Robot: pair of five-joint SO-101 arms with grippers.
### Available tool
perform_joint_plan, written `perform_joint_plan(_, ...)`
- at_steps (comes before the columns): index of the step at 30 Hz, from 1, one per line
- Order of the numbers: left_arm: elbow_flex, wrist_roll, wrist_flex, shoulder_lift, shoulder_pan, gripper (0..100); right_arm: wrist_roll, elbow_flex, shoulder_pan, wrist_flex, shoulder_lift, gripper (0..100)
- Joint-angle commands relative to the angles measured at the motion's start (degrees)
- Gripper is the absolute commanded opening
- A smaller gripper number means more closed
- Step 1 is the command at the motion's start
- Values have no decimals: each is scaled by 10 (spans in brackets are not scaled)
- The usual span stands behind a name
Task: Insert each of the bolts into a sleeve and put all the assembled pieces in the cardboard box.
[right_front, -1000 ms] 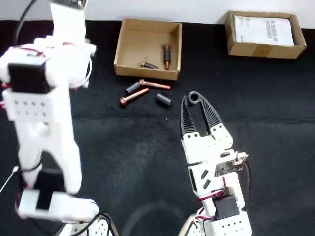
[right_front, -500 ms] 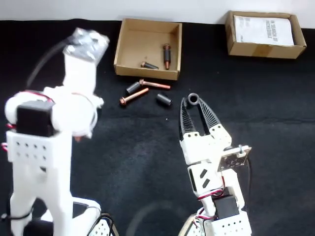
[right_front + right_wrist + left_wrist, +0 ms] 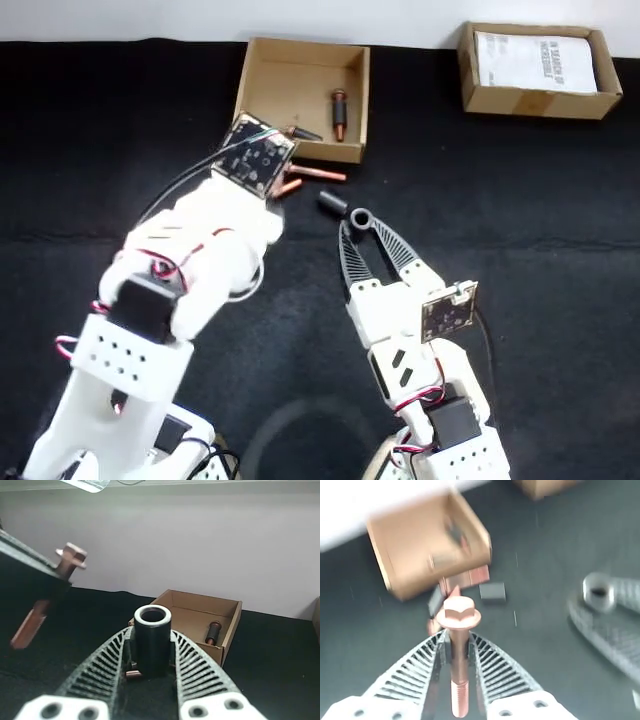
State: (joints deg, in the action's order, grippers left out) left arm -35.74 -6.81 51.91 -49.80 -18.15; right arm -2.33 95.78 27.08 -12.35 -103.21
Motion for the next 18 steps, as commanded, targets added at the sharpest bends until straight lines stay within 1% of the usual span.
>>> perform_joint_plan(1,-89,-2,-241,-50,-31,9,-4,76,1,-1,-12,7)
perform_joint_plan(3,-138,-2,-331,-66,-51,9,-4,76,1,-1,-12,7)
perform_joint_plan(5,-167,-2,-396,-76,-68,9,-4,76,1,-1,-12,7)
perform_joint_plan(9,-180,9,-462,-77,-91,9,-4,76,1,-1,-12,7)
perform_joint_plan(12,-175,94,-467,-81,-102,9,-5,76,1,-1,-12,7)
perform_joint_plan(15,-138,179,-463,-80,-97,9,-5,76,1,-1,-12,7)
perform_joint_plan(18,-94,274,-407,-77,-101,9,-5,76,3,-1,-12,7)
